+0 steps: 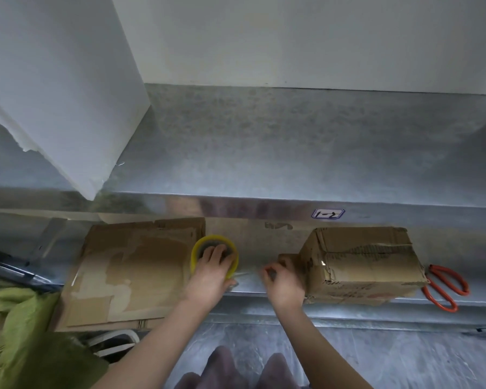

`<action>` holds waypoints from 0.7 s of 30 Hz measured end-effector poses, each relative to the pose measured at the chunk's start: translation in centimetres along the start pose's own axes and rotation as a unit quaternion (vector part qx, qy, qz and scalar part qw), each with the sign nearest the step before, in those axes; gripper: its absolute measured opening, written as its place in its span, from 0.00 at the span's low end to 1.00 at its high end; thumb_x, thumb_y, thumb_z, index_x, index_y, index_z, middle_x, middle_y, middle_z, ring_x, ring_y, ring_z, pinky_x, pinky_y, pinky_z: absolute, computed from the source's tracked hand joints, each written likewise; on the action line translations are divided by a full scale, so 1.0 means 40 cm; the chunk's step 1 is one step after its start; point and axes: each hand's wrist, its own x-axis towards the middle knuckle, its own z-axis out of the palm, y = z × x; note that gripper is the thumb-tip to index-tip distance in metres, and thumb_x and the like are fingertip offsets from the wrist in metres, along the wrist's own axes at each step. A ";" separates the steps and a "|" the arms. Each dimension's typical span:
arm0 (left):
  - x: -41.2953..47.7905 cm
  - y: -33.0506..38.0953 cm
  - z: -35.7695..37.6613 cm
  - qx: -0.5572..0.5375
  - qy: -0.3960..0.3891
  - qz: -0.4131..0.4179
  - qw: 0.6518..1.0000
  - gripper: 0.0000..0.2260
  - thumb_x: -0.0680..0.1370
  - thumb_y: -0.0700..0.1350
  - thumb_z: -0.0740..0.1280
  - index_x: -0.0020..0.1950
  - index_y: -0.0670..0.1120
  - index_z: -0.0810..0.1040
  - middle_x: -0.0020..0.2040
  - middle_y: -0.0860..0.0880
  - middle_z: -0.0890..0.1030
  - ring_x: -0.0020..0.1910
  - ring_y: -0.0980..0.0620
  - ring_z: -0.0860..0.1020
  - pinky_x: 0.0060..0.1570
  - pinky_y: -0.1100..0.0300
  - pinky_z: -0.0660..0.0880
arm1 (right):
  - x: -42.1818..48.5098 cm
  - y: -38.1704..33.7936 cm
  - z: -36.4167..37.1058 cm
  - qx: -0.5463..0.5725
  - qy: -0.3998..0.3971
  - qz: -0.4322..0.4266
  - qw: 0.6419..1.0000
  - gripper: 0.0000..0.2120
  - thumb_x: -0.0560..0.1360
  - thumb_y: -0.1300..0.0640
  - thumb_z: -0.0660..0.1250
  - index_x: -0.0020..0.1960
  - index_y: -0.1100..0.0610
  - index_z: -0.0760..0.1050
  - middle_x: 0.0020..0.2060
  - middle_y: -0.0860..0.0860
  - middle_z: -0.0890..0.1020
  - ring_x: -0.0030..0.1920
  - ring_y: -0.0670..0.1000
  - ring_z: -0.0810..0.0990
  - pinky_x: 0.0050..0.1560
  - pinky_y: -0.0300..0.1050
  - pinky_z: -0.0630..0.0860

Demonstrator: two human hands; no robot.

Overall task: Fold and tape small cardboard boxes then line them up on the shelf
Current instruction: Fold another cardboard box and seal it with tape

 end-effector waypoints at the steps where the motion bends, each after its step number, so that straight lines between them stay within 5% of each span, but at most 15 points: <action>1: 0.000 -0.002 0.003 0.004 -0.006 0.003 1.000 0.27 0.71 0.54 0.73 0.68 0.47 0.74 0.69 0.44 0.70 0.67 0.39 0.68 0.67 0.48 0.66 | 0.000 0.002 0.005 -0.013 0.005 -0.008 1.000 0.13 0.78 0.42 0.63 0.54 0.48 0.79 0.58 0.45 0.72 0.44 0.51 0.79 0.38 0.40 0.73; 7: 0.004 -0.014 0.004 -0.019 -0.041 0.014 0.999 0.28 0.77 0.58 0.65 0.75 0.49 0.66 0.77 0.48 0.58 0.77 0.45 0.52 0.75 0.51 0.50 | 0.006 -0.005 -0.005 -0.058 -0.009 -0.020 0.998 0.19 0.79 0.41 0.60 0.65 0.49 0.66 0.59 0.48 0.72 0.45 0.53 0.80 0.39 0.44 0.76; 10: 0.001 -0.009 -0.015 -0.032 -0.058 0.009 0.998 0.27 0.80 0.59 0.61 0.76 0.49 0.64 0.78 0.49 0.57 0.78 0.46 0.49 0.75 0.51 0.48 | -0.026 -0.030 -0.036 -0.115 -0.020 -0.062 0.991 0.16 0.83 0.45 0.53 0.66 0.51 0.66 0.63 0.50 0.70 0.50 0.53 0.78 0.39 0.45 0.74; 13: -0.007 0.009 -0.052 0.034 -0.067 0.019 0.997 0.26 0.82 0.59 0.53 0.77 0.50 0.60 0.79 0.51 0.56 0.78 0.47 0.47 0.76 0.50 0.44 | -0.097 -0.053 -0.107 -0.067 0.036 -0.171 0.982 0.13 0.81 0.51 0.59 0.64 0.52 0.73 0.59 0.51 0.75 0.54 0.53 0.77 0.44 0.45 0.76; 17: -0.031 0.107 -0.129 0.009 0.041 0.054 0.998 0.24 0.79 0.54 0.63 0.74 0.47 0.69 0.74 0.48 0.69 0.76 0.44 0.61 0.73 0.48 0.56 | -0.190 -0.043 -0.244 -0.066 0.158 -0.354 0.919 0.13 0.77 0.51 0.61 0.59 0.50 0.76 0.55 0.46 0.78 0.54 0.51 0.76 0.49 0.45 0.76; 21: -0.036 0.277 -0.174 -0.026 0.136 0.093 0.986 0.21 0.78 0.52 0.65 0.69 0.45 0.74 0.67 0.47 0.76 0.69 0.45 0.72 0.69 0.49 0.65 | -0.195 0.048 -0.374 -0.111 0.196 -0.338 0.914 0.18 0.77 0.49 0.59 0.63 0.51 0.76 0.60 0.48 0.79 0.62 0.54 0.74 0.60 0.51 0.72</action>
